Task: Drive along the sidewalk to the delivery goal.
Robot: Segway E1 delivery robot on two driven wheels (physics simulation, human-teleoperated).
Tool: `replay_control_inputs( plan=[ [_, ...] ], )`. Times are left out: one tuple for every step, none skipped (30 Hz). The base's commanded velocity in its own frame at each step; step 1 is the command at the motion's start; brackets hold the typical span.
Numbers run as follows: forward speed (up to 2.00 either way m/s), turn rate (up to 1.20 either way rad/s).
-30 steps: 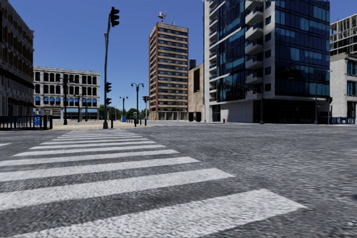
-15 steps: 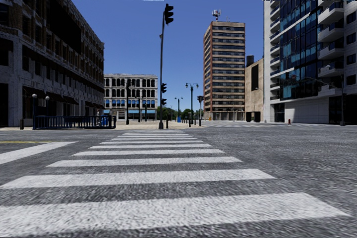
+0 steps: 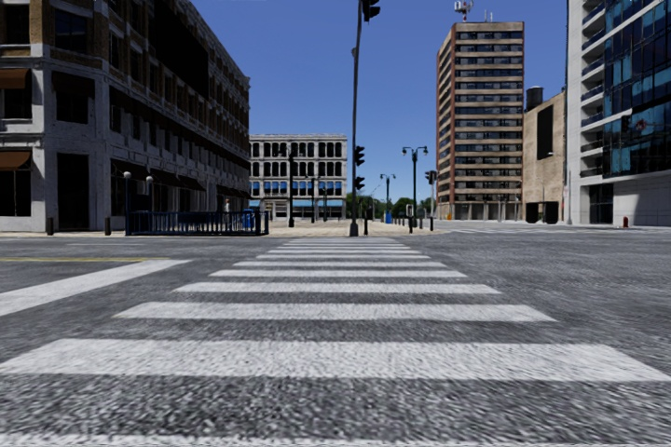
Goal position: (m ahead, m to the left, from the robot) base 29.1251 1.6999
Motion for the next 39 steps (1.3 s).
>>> replay_control_inputs(
  plan=[
    [1.24,0.0],
    [1.22,0.0],
    [1.21,0.0],
    [1.21,0.0],
    [1.21,0.0],
    [1.21,0.0],
    [1.21,0.0],
    [1.21,0.0],
    [1.21,0.0],
    [1.21,0.0],
    [1.21,0.0],
    [1.21,0.0],
    [1.21,0.0],
    [1.21,0.0],
    [1.21,0.0],
    [1.21,0.0],
    [1.21,0.0],
    [1.24,0.09],
    [1.24,0.09],
    [1.33,0.16],
    [1.55,0.17],
    [2.0,0.17],
    [2.0,0.17],
    [2.0,0.17],
    [2.0,0.18],
    [2.0,0.18],
    [2.0,0.21],
    [2.0,0.21],
    [2.0,0.25],
    [2.0,0.27],
    [2.0,0.32],
    [2.0,0.32],
    [2.0,0.35],
    [2.0,0.36],
    [2.0,0.36],
    [2.0,0.36],
    [2.0,0.36],
    [2.0,0.36],
    [2.0,0.36]
  ],
)
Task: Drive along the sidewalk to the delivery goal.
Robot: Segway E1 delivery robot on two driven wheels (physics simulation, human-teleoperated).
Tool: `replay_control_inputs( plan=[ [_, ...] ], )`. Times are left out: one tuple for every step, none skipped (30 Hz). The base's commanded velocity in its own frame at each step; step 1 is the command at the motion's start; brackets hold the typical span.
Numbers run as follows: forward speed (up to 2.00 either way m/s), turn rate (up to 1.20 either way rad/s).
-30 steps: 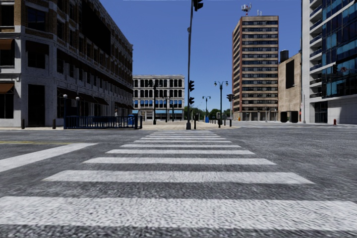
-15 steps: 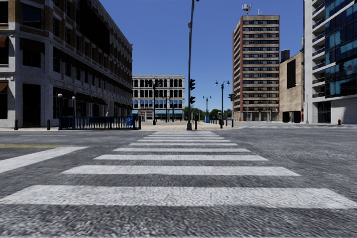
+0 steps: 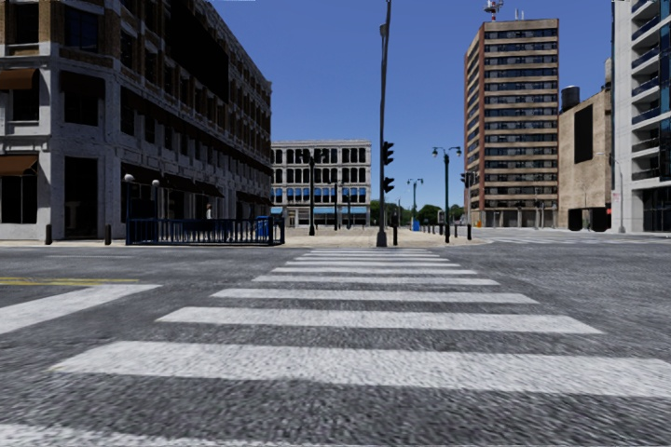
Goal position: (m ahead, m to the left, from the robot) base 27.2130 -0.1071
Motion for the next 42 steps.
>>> replay_control_inputs(
  plan=[
    [2.0,0.36],
    [2.0,0.36],
    [2.0,0.36],
    [2.0,0.36],
    [2.0,0.33],
    [2.0,0.33],
    [2.0,0.0],
    [2.0,0.0],
    [2.0,0.0],
    [2.0,0.0],
    [2.0,0.0],
    [2.0,0.0],
    [2.0,0.0],
    [2.0,0.0],
    [2.0,0.0],
    [2.0,0.0],
    [2.0,0.0],
    [2.0,0.0],
    [2.0,0.0],
    [2.0,0.0],
    [2.0,0.0],
    [2.0,0.0],
    [2.0,0.0],
    [2.0,0.0],
    [2.0,0.0],
    [2.0,0.0],
    [2.0,0.0],
    [2.0,0.0],
    [2.0,0.0],
    [2.0,0.0],
    [2.0,0.0],
    [2.0,0.0],
    [2.0,0.0],
    [2.0,0.0],
    [2.0,0.0],
    [2.0,0.0],
    [2.0,0.0],
    [2.0,0.0],
    [2.0,0.0],
    [2.0,0.0],
    [2.0,0.0],
    [2.0,0.0]
  ],
)
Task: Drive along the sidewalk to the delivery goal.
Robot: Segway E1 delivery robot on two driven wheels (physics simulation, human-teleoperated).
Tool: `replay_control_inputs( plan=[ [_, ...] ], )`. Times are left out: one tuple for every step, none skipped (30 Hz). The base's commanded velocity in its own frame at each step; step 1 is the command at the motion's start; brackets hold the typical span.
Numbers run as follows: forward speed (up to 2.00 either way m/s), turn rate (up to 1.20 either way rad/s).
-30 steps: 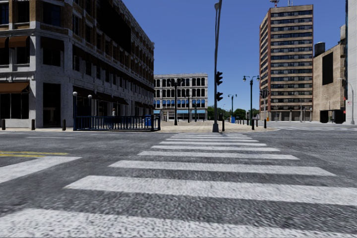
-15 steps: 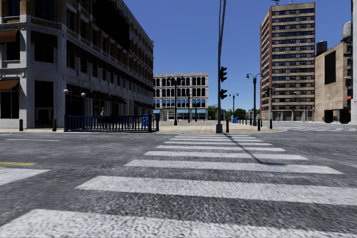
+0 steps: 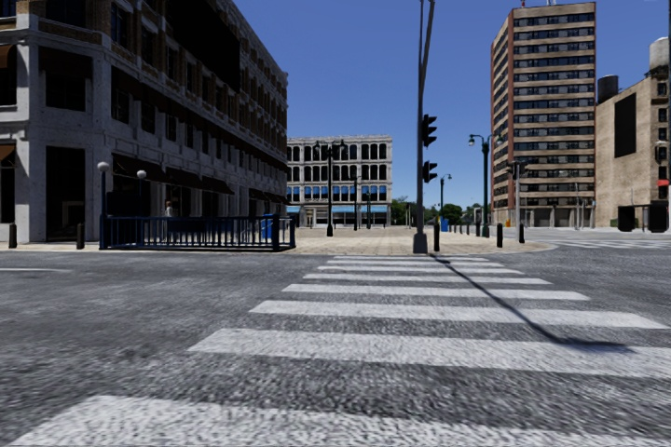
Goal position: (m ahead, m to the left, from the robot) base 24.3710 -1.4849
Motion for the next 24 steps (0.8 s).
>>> replay_control_inputs(
  plan=[
    [2.0,0.0],
    [2.0,0.0],
    [2.0,-0.07],
    [2.0,-0.12],
    [2.0,-0.14],
    [2.0,-0.14],
    [2.0,-0.17],
    [2.0,-0.19],
    [2.0,-0.2],
    [2.0,-0.2],
    [2.0,-0.21],
    [2.0,-0.21],
    [2.0,-0.21],
    [2.0,-0.21],
    [2.0,-0.21],
    [2.0,-0.21],
    [2.0,-0.22],
    [2.0,-0.22],
    [2.0,-0.24],
    [2.0,-0.25],
    [2.0,-0.25],
    [2.0,-0.25],
    [2.0,-0.25],
    [2.0,-0.26]
  ],
)
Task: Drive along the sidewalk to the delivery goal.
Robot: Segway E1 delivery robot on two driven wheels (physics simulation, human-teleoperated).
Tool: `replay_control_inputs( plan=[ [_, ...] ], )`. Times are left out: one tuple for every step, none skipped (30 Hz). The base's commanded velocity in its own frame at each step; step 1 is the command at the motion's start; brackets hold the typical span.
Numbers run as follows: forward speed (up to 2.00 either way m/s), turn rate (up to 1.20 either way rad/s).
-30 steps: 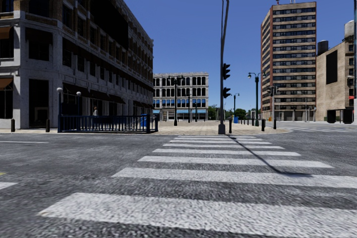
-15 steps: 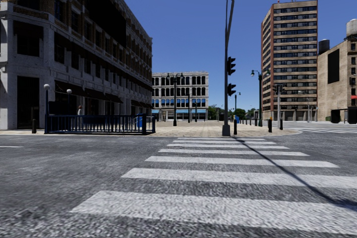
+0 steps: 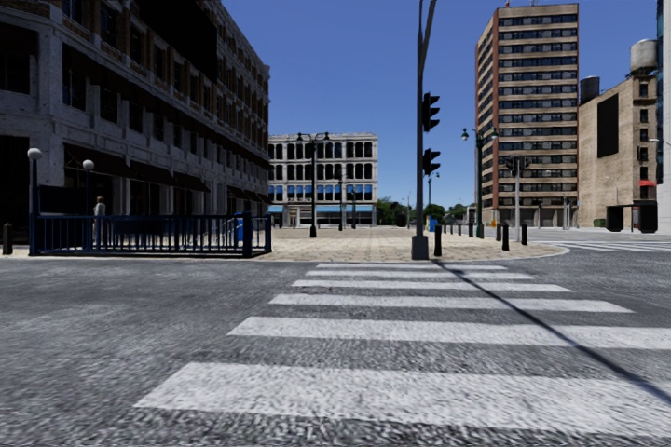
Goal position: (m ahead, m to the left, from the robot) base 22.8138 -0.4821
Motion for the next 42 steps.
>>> replay_control_inputs(
  plan=[
    [2.0,-0.26],
    [2.0,-0.26],
    [2.0,-0.26],
    [2.0,-0.26],
    [2.0,-0.26],
    [2.0,-0.26],
    [2.0,-0.26],
    [2.0,-0.26],
    [2.0,-0.26],
    [2.0,-0.26],
    [2.0,-0.26],
    [2.0,-0.26],
    [2.0,-0.26],
    [2.0,-0.26],
    [2.0,-0.26],
    [2.0,-0.26],
    [2.0,-0.26],
    [2.0,-0.26],
    [2.0,-0.26],
    [2.0,-0.26],
    [2.0,-0.26],
    [2.0,-0.26],
    [2.0,-0.26],
    [2.0,-0.26],
    [2.0,-0.26],
    [2.0,-0.26],
    [2.0,-0.26],
    [2.0,-0.07],
    [2.0,0.0],
    [2.0,0.0],
    [2.0,0.0],
    [2.0,0.0],
    [2.0,0.0],
    [2.0,0.0],
    [2.0,0.0],
    [2.0,0.0],
    [2.0,0.0],
    [2.0,0.0],
    [2.0,0.0],
    [2.0,0.0],
    [2.0,0.0],
    [2.0,0.0]
  ],
)
